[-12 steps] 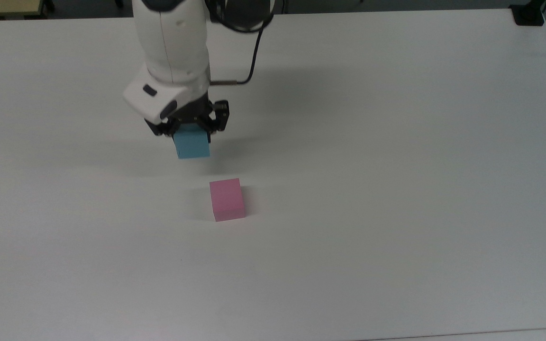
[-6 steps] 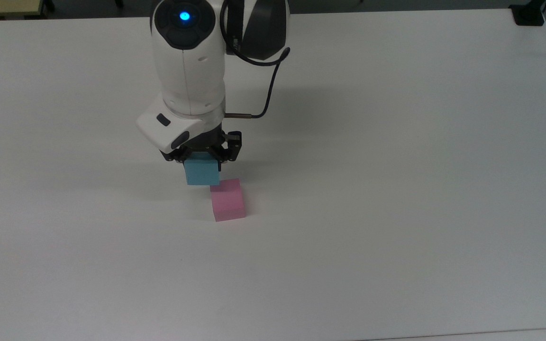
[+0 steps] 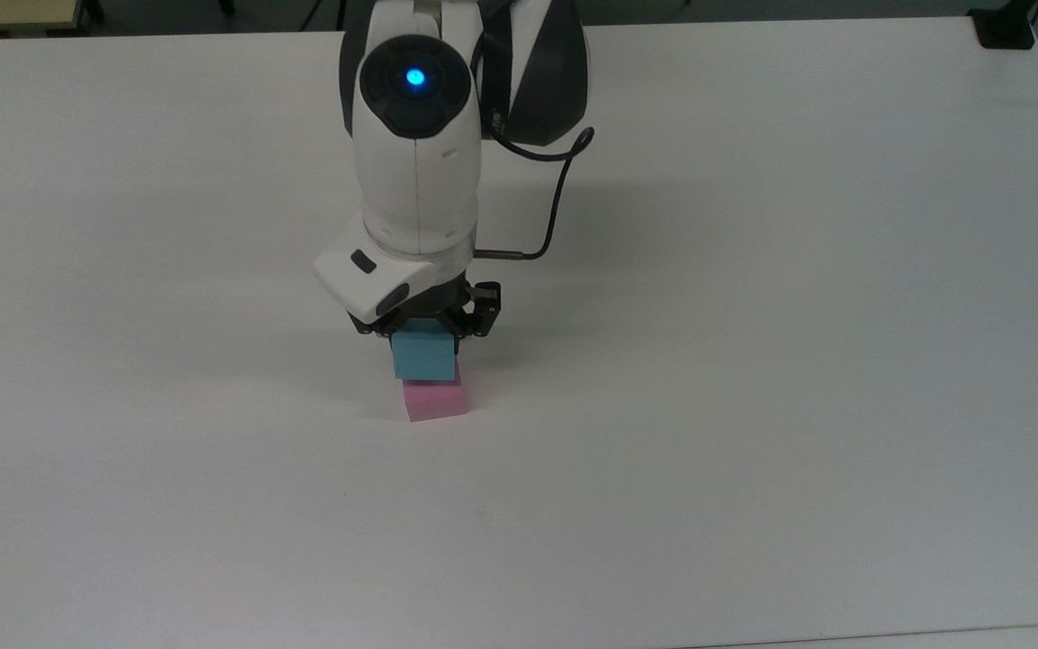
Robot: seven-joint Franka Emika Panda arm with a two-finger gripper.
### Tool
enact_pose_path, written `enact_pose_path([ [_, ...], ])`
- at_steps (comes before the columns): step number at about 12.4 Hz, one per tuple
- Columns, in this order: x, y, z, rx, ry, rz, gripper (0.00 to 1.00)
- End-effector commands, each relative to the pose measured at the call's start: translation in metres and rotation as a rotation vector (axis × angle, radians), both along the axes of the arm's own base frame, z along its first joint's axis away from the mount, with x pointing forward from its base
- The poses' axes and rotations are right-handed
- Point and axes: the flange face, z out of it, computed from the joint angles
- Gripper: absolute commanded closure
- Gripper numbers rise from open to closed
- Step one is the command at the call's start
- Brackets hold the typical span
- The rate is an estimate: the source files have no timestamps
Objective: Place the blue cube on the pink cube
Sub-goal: 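Lower the light-blue cube onto the pink cube's top face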
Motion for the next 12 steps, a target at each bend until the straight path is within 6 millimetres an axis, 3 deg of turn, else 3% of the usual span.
enact_pose_path([
  [1, 0.011, 0.01, -0.012, 0.009, -0.008, -0.014, 0.58],
  [3, 0.013, 0.01, -0.012, 0.009, -0.01, -0.014, 0.53],
  [4, 0.012, 0.011, -0.013, 0.01, -0.008, -0.013, 0.41],
  [5, 0.011, 0.01, -0.016, 0.009, -0.002, -0.015, 0.0],
  [10, 0.009, 0.007, -0.012, 0.011, 0.001, -0.058, 0.0],
  [12, 0.002, 0.008, 0.016, 0.013, -0.005, -0.058, 0.0],
])
